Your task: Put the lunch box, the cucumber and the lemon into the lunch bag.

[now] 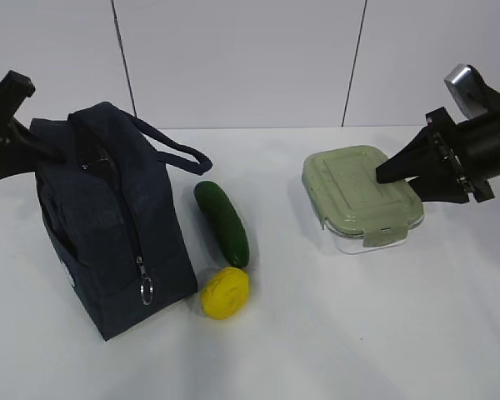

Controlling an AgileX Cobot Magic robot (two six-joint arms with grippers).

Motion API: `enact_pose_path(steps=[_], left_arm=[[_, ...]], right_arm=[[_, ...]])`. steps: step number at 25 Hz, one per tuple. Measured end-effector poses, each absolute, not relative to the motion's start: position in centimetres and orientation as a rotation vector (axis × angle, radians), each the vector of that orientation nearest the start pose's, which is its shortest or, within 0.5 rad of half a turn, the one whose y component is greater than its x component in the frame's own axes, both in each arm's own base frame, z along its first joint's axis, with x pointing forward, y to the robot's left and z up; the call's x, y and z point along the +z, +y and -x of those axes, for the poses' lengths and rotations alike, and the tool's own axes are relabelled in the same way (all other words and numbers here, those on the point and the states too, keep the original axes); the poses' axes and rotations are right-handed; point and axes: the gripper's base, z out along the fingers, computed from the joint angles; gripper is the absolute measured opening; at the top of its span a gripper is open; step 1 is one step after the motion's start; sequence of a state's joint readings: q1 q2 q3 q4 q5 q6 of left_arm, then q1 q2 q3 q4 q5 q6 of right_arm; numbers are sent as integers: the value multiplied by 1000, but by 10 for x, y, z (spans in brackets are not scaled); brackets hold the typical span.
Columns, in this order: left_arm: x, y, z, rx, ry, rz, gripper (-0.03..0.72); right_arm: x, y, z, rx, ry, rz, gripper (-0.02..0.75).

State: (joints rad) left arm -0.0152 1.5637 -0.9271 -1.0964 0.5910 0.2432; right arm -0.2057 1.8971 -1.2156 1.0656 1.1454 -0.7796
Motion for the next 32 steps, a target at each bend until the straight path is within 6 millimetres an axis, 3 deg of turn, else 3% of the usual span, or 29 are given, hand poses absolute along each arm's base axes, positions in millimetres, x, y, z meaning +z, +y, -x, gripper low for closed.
enact_pose_path(steps=[6, 16, 19, 26, 32], left_arm=[[240, -52, -310, -963, 2460, 590, -6], [278, -50, -310, -864, 2560, 443, -7], [281, -50, -309, -869, 2558, 444, -7], [280, -64, -306, -857, 2599, 391, -7], [278, -69, -305, -822, 2609, 386, -7]], right_arm=[[221, -4, -363, 1166, 2589, 14, 397], [278, -3, -370, 1072, 2550, 7, 397], [295, 11, -370, 1032, 2569, 43, 397], [325, 68, -370, 1047, 2601, 153, 397], [339, 119, -362, 1029, 2625, 219, 397]])
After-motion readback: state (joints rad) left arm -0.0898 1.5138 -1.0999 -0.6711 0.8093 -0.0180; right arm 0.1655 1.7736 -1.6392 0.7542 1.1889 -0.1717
